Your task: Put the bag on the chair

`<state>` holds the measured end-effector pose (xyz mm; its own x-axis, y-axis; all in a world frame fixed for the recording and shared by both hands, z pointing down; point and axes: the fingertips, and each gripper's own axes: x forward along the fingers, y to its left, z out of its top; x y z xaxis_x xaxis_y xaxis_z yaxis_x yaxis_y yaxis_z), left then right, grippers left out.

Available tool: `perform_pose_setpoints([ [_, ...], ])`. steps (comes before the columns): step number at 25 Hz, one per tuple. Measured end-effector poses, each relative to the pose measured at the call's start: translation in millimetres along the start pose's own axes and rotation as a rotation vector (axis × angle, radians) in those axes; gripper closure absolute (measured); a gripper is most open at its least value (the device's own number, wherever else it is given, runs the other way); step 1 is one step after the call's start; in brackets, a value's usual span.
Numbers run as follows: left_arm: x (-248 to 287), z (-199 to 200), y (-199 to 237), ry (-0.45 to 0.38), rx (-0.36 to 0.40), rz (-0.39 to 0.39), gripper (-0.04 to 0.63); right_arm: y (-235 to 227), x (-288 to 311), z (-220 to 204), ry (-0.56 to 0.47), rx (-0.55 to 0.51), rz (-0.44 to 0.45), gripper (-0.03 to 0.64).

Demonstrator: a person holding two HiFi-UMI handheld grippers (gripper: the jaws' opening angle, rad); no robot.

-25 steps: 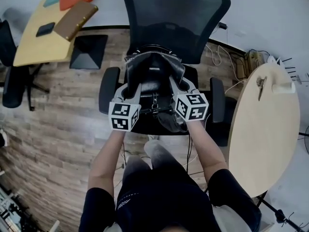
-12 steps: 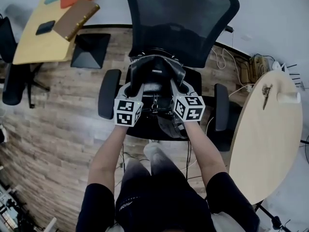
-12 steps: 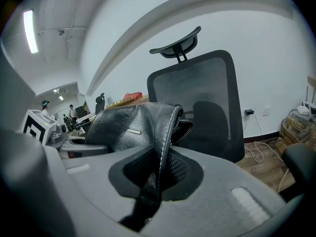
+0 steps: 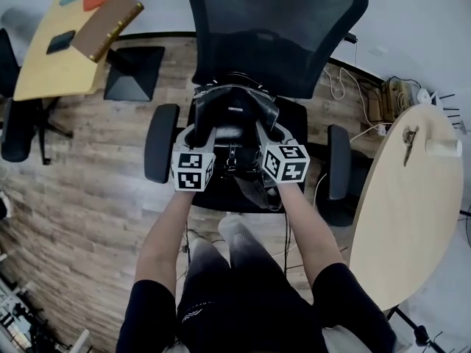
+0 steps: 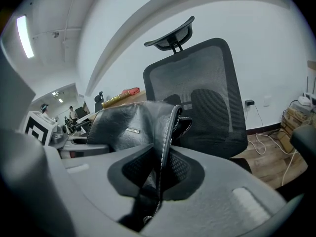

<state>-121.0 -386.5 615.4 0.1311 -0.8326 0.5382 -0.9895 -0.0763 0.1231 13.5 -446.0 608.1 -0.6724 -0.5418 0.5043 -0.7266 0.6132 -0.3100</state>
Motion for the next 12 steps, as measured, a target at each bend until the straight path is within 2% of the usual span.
perform_pose_setpoints([
  [6,6,-6,7,0.027,-0.030,-0.006,0.409,-5,2,-8,0.027,0.027,-0.002,0.555],
  [9,6,-9,14,0.041,-0.058,0.011,0.382,-4,4,-9,0.049,-0.001,-0.009,0.532],
  [12,5,-11,15,0.044,-0.046,0.041,0.368,-5,5,-10,0.058,-0.004,-0.026,0.517],
])
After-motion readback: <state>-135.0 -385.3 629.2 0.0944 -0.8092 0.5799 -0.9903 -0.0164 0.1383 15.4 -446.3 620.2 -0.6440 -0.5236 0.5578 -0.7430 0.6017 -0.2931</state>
